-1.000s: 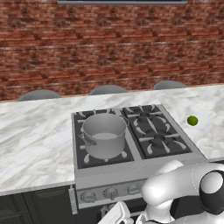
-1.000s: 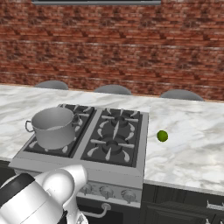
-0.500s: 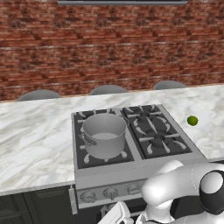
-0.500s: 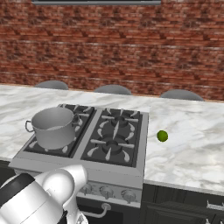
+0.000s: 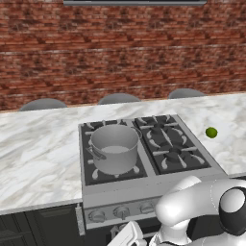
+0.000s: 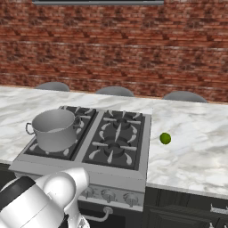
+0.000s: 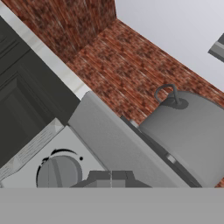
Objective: Turn on the burner for the pot on the stove. Wait thirty seconds for the pot to heat up. Then add the lime to the pot.
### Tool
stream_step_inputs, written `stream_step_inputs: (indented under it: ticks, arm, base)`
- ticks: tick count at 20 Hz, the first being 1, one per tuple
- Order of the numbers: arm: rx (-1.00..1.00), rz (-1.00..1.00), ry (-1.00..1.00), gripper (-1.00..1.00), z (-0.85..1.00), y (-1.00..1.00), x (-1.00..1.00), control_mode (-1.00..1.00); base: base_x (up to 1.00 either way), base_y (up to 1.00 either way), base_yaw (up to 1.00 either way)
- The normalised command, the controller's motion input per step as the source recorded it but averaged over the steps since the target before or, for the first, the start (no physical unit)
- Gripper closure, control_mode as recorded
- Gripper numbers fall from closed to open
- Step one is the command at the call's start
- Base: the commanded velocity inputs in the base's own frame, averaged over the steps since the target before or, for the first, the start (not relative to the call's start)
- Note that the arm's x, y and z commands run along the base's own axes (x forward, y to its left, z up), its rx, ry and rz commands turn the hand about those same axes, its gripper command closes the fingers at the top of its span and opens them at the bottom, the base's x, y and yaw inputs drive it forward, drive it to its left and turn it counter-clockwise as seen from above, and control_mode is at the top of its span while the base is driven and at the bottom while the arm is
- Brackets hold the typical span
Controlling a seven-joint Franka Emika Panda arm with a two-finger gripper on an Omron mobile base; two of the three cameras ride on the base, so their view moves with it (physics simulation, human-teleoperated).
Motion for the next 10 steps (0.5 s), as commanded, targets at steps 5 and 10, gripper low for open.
stream_step_inputs:
  ticks: [5,10]
  arm:
    - [0.0,0.0,0.0,1.0,0.0,0.0,0.0,-1.0]
    - [0.0,0.0,0.0,1.0,0.0,0.0,0.0,-1.0]
  base:
    - [0.0,0.0,0.0]
    - [0.0,0.0,0.0]
